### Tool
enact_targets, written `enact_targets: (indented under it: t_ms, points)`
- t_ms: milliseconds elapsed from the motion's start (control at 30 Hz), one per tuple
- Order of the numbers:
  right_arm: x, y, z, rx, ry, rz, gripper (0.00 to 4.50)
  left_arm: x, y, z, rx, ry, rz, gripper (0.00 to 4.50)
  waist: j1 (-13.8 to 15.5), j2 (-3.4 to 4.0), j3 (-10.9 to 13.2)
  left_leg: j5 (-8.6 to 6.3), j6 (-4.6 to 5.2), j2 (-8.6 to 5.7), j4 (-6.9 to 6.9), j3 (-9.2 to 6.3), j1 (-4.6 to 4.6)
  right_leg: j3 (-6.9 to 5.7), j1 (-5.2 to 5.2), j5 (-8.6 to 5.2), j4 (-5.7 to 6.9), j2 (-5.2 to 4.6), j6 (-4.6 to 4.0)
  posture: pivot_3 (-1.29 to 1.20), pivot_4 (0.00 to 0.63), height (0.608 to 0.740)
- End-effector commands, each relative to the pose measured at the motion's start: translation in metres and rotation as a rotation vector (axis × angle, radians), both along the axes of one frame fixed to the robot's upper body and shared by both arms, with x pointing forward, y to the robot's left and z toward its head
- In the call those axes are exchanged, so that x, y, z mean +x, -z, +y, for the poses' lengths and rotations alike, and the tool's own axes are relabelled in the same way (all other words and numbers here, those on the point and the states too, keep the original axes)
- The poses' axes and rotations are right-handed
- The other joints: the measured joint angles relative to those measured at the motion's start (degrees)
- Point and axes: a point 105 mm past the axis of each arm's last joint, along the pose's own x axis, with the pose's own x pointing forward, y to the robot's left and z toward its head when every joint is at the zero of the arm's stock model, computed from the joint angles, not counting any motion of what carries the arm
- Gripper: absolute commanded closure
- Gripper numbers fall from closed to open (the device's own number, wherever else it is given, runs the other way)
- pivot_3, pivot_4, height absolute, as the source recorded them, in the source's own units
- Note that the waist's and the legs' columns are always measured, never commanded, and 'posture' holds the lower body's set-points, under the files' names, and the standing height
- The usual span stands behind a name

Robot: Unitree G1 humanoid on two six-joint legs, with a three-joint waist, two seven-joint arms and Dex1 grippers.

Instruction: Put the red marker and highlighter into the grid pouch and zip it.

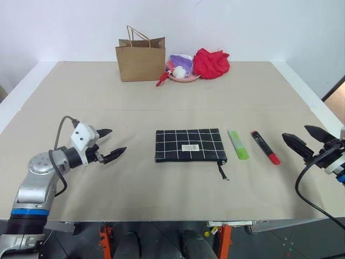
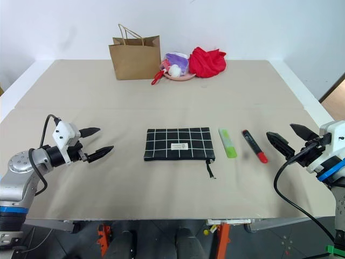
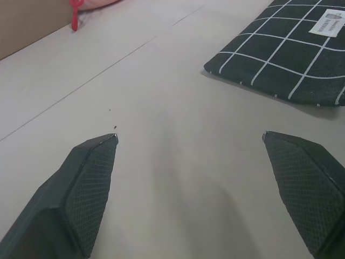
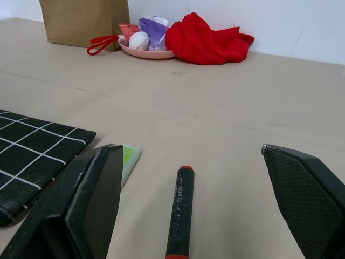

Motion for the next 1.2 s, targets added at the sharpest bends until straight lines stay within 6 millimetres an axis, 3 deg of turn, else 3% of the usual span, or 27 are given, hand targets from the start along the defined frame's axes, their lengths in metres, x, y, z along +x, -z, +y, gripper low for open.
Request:
enact_targets:
  t_ms: [33,500,633,733,867,933,1033,1200]
  points:
    - [-0.001,-0.013,0.004,-0.041,-0.019,-0.043,0.08,0.0,-0.014,0.0,0.016,0.02,-0.039,0.06,0.0,0.0,0.0,0.0,0.0,0.0,0.0,0.0,0.0,0.0,0.0,0.0,0.0,0.0,0.0,0.0,0.15,0.74]
    - [0.001,-0.009,0.014,-0.06,-0.073,-0.038,0.08,-0.007,-0.015,-0.01,0.009,0.12,-0.027,0.06,0.0,0.0,0.0,0.0,0.0,0.0,0.0,0.0,0.0,0.0,0.0,0.03,0.0,0.0,0.05,0.0,0.15,0.74]
    - [0.011,-0.014,0.044,-0.072,-0.159,-0.045,0.08,-0.012,-0.013,-0.018,0.001,0.186,-0.012,0.06,-0.04,0.0,0.0,0.0,0.0,0.0,0.0,0.0,0.0,0.0,0.0,0.02,0.0,0.0,0.04,0.0,0.15,0.74]
    - [0.023,-0.012,0.088,-0.041,-0.289,-0.046,0.08,-0.018,-0.007,-0.032,-0.006,0.259,0.023,0.06,-0.47,0.02,0.01,0.01,0.01,0.01,0.02,0.0,0.02,0.0,0.0,0.07,0.01,0.0,0.0,0.0,0.15,0.74]
    - [0.037,0.002,0.129,-0.014,-0.366,-0.015,0.08,-0.021,0.001,-0.041,0.012,0.315,0.042,0.06,-0.53,0.02,0.01,0.01,0.01,0.03,0.02,-0.02,0.02,-0.01,-0.01,0.07,0.02,0.03,0.0,0.0,0.15,0.74]
    - [0.043,0.011,0.143,0.0,-0.372,-0.001,0.58,-0.021,0.002,-0.045,0.019,0.334,0.038,0.0,-0.44,0.01,0.01,0.01,0.01,0.02,0.02,-0.02,-0.03,-0.01,-0.02,0.11,0.02,0.02,0.11,0.0,0.15,0.74]
    - [0.047,0.03,0.156,-0.001,-0.354,0.025,1.8,-0.019,0.003,-0.052,0.046,0.36,0.017,0.0,0.12,0.02,0.01,0.0,0.0,0.02,0.0,-0.08,-0.17,-0.09,-0.11,0.12,0.02,0.02,0.24,0.0,0.15,0.74]
    - [0.051,0.066,0.155,-0.005,-0.273,0.09,4.3,-0.018,0.004,-0.059,0.061,0.385,-0.01,0.0,0.35,0.02,0.0,0.0,0.0,0.02,0.0,-0.13,-0.3,-0.16,-0.2,0.1,0.01,0.02,0.23,0.0,0.15,0.74]
